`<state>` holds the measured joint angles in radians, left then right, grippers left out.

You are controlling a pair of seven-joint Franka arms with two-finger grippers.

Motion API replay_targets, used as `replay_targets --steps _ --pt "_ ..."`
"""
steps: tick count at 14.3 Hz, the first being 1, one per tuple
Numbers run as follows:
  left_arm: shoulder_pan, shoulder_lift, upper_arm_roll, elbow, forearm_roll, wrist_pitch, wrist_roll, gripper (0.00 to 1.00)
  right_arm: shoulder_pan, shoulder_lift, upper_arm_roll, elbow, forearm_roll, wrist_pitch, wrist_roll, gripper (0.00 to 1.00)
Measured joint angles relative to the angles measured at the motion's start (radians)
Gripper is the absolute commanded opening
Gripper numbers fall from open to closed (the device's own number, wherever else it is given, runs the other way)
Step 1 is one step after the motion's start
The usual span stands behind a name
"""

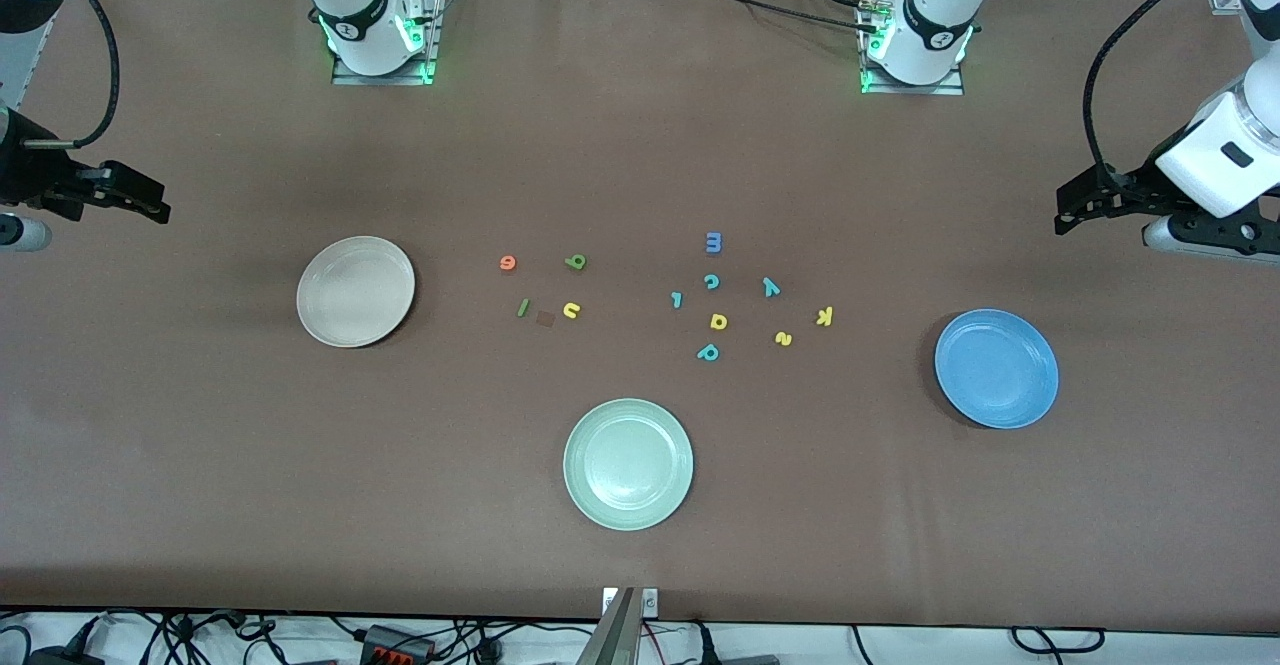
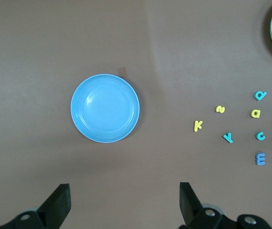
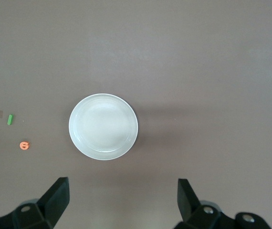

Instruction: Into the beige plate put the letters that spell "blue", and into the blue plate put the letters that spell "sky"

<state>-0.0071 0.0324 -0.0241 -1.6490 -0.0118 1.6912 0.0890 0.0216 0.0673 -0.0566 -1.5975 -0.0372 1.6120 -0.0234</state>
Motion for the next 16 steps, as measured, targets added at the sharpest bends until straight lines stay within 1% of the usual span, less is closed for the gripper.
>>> replay_targets --steps 7,9,11,13,16 --pt "-0.004 0.000 -0.003 0.004 0.000 0.000 0.000 1.00 0.005 0.003 0.000 -0.005 0.000 0.000 0.000 1.00" --pt "-0.006 0.000 -0.006 0.004 0.000 -0.001 0.000 1.00 0.019 0.009 0.001 -0.016 0.000 0.000 0.000 1.00" --pt "-0.008 0.003 -0.016 0.002 0.000 -0.032 0.000 1.00 0.045 0.026 0.003 -0.024 0.000 0.000 0.000 1.00" --pt "-0.008 0.027 -0.021 -0.001 0.000 -0.091 0.000 1.00 0.080 0.051 0.004 -0.030 0.000 0.000 0.001 1.00" --pt "-0.008 0.093 -0.021 -0.005 0.000 -0.130 0.000 1.00 0.127 0.097 0.006 -0.032 0.001 0.005 0.002 1.00"
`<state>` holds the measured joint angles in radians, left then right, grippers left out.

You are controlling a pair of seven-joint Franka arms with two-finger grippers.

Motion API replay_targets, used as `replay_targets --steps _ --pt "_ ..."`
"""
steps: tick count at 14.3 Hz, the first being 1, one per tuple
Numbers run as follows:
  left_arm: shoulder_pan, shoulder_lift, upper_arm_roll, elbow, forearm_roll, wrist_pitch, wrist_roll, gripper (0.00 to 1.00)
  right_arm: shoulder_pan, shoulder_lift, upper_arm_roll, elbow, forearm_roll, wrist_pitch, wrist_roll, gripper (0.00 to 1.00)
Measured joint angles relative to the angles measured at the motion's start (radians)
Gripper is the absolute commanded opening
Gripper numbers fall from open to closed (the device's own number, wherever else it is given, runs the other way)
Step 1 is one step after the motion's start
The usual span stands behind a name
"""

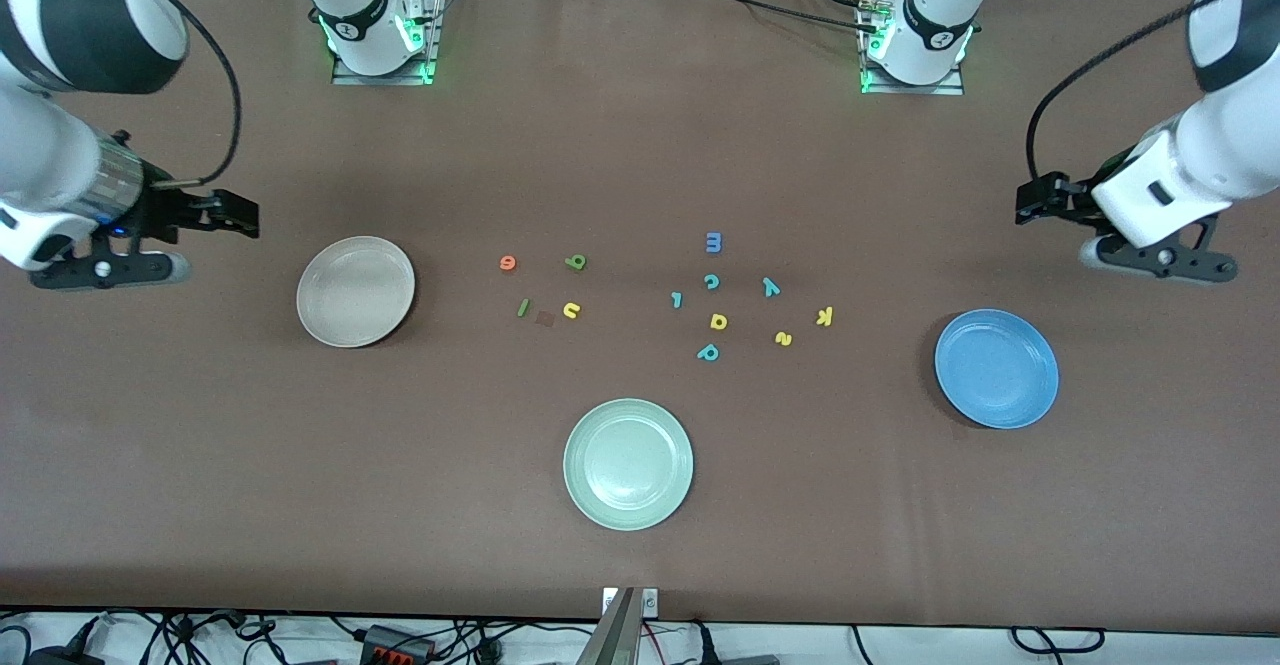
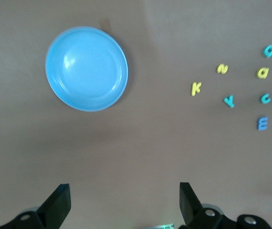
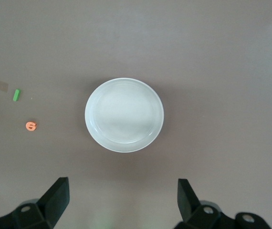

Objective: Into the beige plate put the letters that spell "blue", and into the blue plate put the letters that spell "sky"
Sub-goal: 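Lower the right gripper onto the 6 while the left gripper lowers onto K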

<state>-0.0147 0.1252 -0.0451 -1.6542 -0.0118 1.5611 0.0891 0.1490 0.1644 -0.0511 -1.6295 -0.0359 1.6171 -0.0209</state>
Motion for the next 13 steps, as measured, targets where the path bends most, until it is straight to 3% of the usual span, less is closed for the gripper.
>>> replay_targets --steps 4,9,13 --pt "0.000 0.110 -0.001 -0.002 0.000 0.051 0.000 1.00 0.083 0.069 0.002 -0.009 0.013 0.024 0.007 1.00" --pt "-0.054 0.271 -0.017 -0.029 -0.003 0.266 -0.027 1.00 0.215 0.196 0.005 -0.082 0.065 0.250 0.151 1.00" --pt "-0.182 0.309 -0.026 -0.165 -0.003 0.503 -0.176 1.00 0.290 0.253 0.008 -0.210 0.090 0.405 0.196 1.00"
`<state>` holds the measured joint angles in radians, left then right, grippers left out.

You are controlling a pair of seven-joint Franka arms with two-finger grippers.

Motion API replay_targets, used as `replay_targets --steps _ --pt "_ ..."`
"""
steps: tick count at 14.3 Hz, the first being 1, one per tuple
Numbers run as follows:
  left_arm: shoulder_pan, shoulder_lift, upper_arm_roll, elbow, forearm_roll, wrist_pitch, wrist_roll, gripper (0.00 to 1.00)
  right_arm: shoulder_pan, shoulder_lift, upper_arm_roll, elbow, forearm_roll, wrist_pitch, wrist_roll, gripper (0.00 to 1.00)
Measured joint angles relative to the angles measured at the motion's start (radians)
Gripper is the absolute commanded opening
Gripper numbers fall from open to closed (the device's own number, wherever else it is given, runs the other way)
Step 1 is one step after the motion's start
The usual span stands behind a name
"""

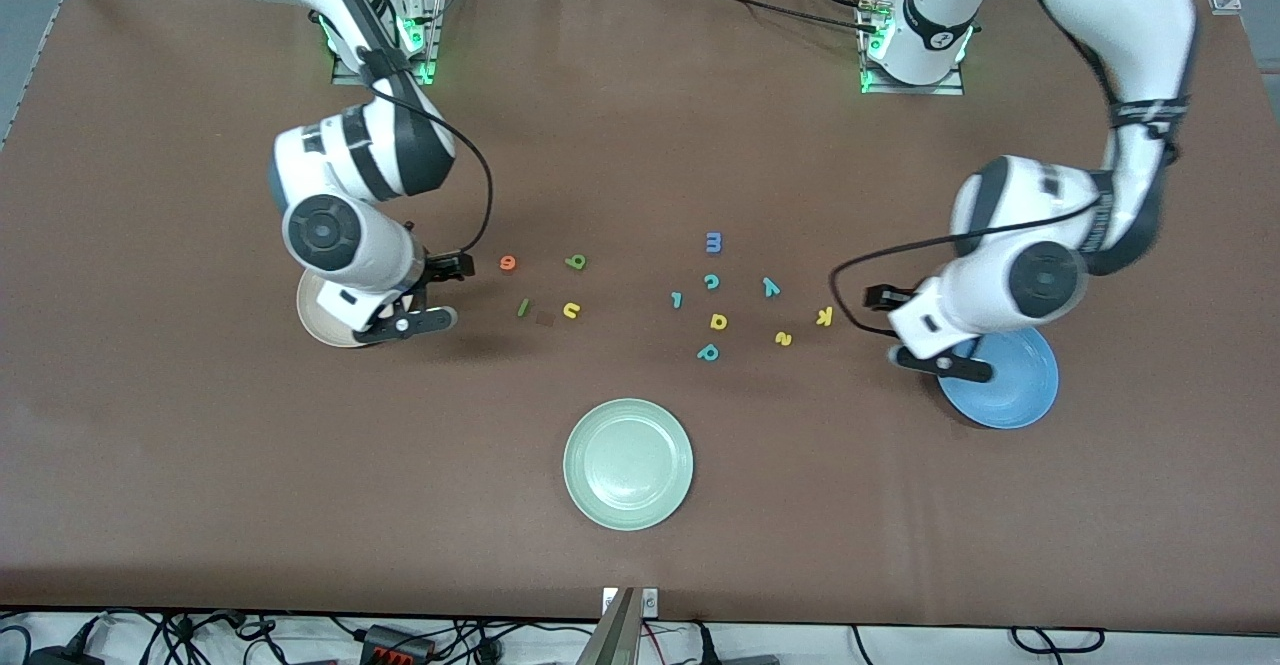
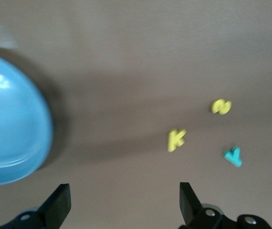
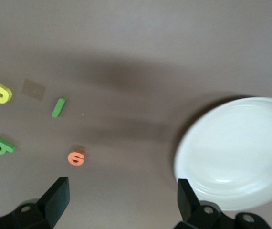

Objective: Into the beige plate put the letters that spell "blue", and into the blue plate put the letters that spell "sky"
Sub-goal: 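Lower the right gripper onto the 6 while the left gripper lowers onto K, then grasp the 6 with the right gripper while the left gripper grasps K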

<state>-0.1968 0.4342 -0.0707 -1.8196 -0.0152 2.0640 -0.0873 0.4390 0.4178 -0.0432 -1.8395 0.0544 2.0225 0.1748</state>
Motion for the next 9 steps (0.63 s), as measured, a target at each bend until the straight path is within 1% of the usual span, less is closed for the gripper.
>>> replay_targets --steps 2,4,7,8,9 --pt "-0.027 0.006 0.000 -0.088 0.000 0.133 -0.033 1.00 0.032 0.012 0.000 -0.079 0.025 0.101 0.043 1.00" --pt "-0.030 0.020 0.000 -0.151 0.000 0.234 -0.042 1.00 0.052 0.029 0.001 -0.129 0.028 0.175 0.090 1.00" --pt "-0.065 0.057 0.000 -0.176 0.000 0.306 -0.097 0.99 0.096 0.064 0.002 -0.141 0.030 0.225 0.199 0.99" --pt "-0.078 0.070 -0.001 -0.177 0.000 0.324 -0.112 0.95 0.112 0.075 0.002 -0.141 0.030 0.241 0.237 0.96" --pt "-0.087 0.081 -0.001 -0.177 0.000 0.341 -0.123 0.87 0.125 0.086 0.002 -0.142 0.030 0.258 0.269 0.91"
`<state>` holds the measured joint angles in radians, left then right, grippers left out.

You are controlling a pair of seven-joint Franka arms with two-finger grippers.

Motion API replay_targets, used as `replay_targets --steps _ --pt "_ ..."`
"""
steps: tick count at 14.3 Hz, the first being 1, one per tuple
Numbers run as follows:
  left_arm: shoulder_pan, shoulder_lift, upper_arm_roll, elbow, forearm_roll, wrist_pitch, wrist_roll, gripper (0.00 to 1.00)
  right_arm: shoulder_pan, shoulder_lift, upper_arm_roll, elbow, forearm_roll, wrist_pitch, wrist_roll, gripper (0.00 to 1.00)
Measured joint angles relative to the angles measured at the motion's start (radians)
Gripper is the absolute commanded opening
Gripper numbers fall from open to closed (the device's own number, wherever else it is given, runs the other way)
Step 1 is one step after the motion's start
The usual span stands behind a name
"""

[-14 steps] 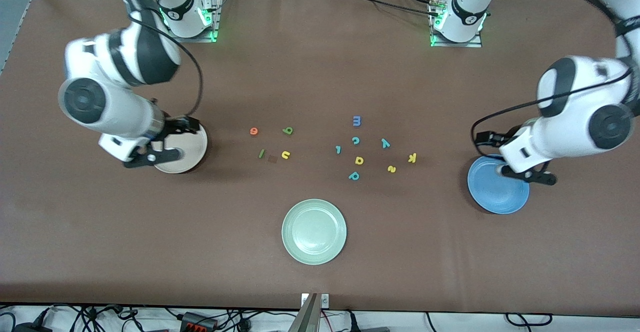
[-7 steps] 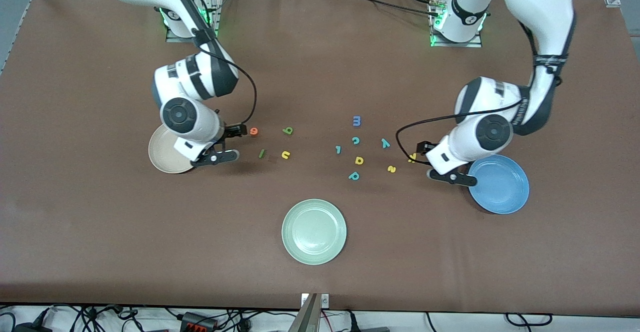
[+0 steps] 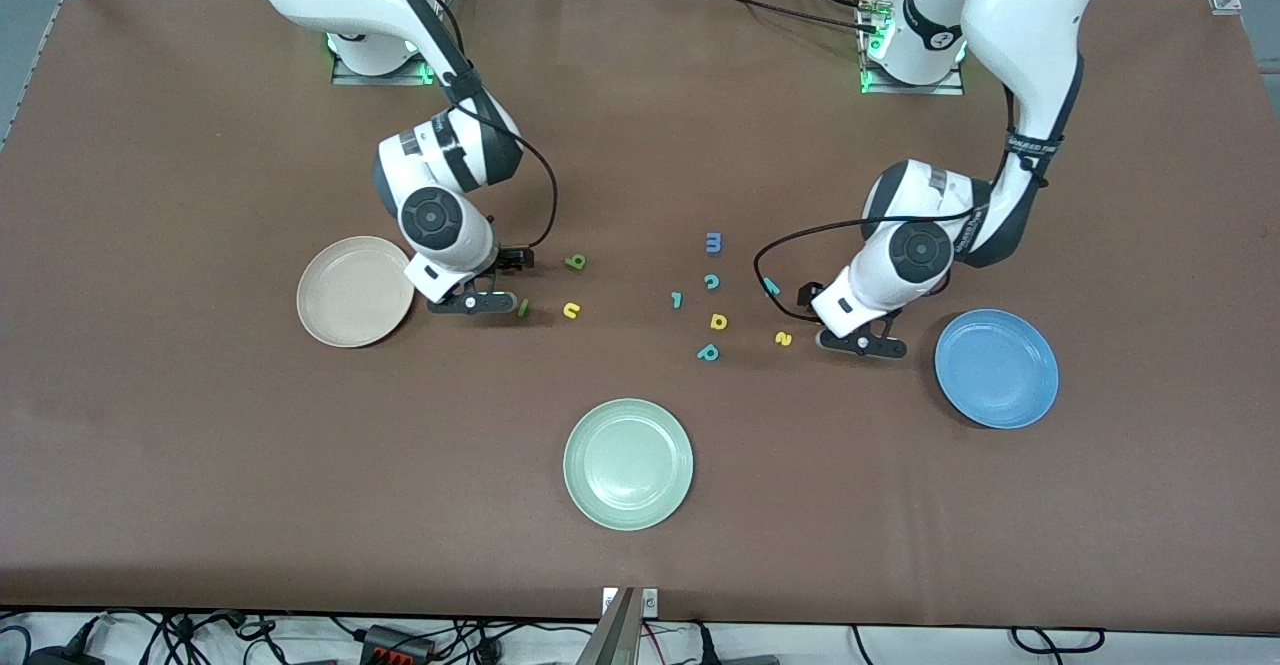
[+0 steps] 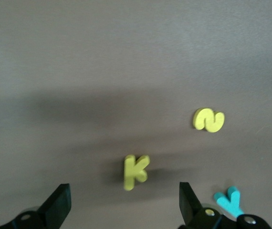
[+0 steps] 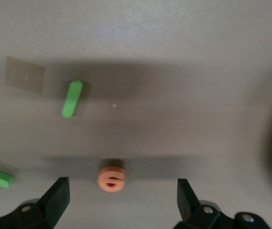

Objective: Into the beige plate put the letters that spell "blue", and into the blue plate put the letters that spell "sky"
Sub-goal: 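Grasp the 6 with the right gripper while the left gripper grasps K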

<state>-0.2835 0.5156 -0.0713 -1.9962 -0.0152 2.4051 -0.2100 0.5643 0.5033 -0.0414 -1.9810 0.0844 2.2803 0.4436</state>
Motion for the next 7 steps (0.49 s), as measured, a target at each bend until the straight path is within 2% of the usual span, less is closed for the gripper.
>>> replay_targets --steps 2,5,7 --pt "-0.003 0.022 0.001 0.000 0.000 0.030 -0.004 0.70 0.011 0.019 0.000 -0.001 0.000 0.027 0.033 0.81" --pt "-0.003 0.037 0.003 0.000 0.001 0.054 -0.004 0.55 0.011 0.034 -0.002 -0.003 0.001 0.033 0.082 0.65" --pt "-0.003 0.038 0.003 0.000 0.009 0.056 -0.003 0.37 0.012 0.035 -0.002 -0.003 0.002 0.033 0.112 0.59"
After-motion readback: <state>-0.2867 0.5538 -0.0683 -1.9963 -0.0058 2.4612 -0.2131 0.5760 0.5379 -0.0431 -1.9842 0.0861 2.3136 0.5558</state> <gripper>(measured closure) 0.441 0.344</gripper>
